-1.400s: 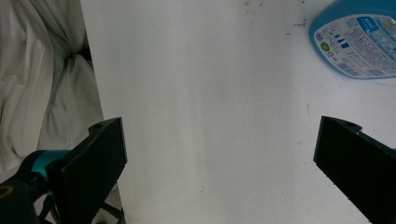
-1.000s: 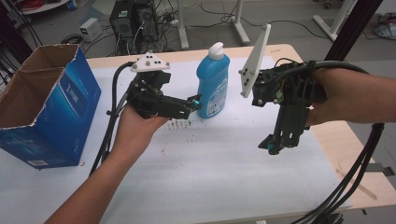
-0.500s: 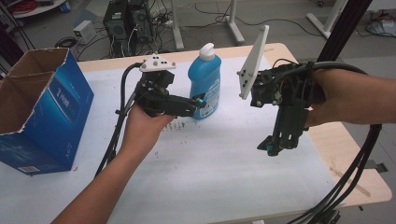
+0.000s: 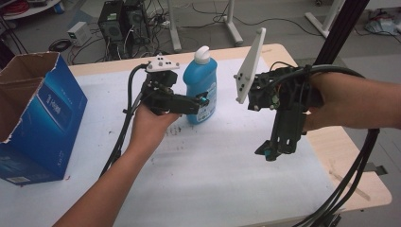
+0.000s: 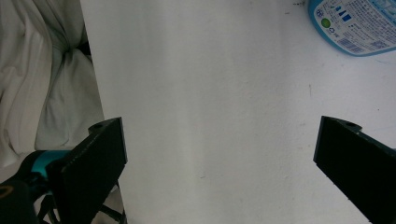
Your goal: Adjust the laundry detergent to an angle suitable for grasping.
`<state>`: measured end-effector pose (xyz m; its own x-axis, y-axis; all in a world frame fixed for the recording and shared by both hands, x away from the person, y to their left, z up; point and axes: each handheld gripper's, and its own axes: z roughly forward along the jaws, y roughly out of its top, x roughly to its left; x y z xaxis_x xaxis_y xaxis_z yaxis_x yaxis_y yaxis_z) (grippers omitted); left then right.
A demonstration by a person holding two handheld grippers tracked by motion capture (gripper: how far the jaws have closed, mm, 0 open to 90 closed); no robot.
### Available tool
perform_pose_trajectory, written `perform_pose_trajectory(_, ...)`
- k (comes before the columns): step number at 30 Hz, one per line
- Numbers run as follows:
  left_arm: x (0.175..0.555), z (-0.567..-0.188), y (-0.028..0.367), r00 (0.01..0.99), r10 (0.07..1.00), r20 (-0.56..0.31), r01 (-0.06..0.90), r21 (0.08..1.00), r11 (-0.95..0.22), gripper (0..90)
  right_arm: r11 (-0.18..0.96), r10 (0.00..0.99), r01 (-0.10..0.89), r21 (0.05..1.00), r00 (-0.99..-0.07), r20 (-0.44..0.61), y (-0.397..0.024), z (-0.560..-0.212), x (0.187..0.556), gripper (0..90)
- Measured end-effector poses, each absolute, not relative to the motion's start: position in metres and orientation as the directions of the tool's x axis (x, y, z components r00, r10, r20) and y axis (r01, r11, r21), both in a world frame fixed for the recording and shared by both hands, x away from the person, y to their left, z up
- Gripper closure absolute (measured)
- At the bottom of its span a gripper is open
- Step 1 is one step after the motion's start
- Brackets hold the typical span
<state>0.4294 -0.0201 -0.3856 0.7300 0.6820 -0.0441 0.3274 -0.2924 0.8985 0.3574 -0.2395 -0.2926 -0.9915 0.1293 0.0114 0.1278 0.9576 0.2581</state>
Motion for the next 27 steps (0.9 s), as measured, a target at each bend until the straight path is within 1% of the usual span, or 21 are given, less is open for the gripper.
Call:
perform_pose_trajectory(6, 0.434, -0.391, -0.03, 0.729, 0.683, -0.033, 0.319, 0.9, -0.297, 1.7, 0.956, 0.135, 0.135, 0.26, -0.991, 0.016, -0.242, -0.294, 0.36, 2.0)
perform_pose_trajectory(14, 0.44, -0.396, -0.036, 0.728, 0.684, -0.047, 0.323, 0.904, -0.281, 2.5, 0.954, 0.138, 0.139, 0.264, -0.99, 0.023, -0.244, -0.295, 0.362, 2.0)
perform_pose_trajectory(15, 0.44, -0.396, -0.036, 0.729, 0.683, -0.048, 0.322, 0.904, -0.281, 3.3, 0.954, 0.137, 0.138, 0.265, -0.99, 0.022, -0.244, -0.296, 0.363, 2.0)
perform_pose_trajectory(17, 0.44, -0.397, -0.036, 0.736, 0.676, -0.038, 0.307, 0.909, -0.283, 8.3, 0.954, 0.14, 0.141, 0.264, -0.99, 0.024, -0.244, -0.296, 0.363, 2.0)
perform_pose_trajectory(27, 0.442, -0.4, -0.037, 0.73, 0.682, -0.043, 0.309, 0.911, -0.272, 14.4, 0.955, 0.137, 0.139, 0.263, -0.99, 0.026, -0.243, -0.297, 0.364, 2.0)
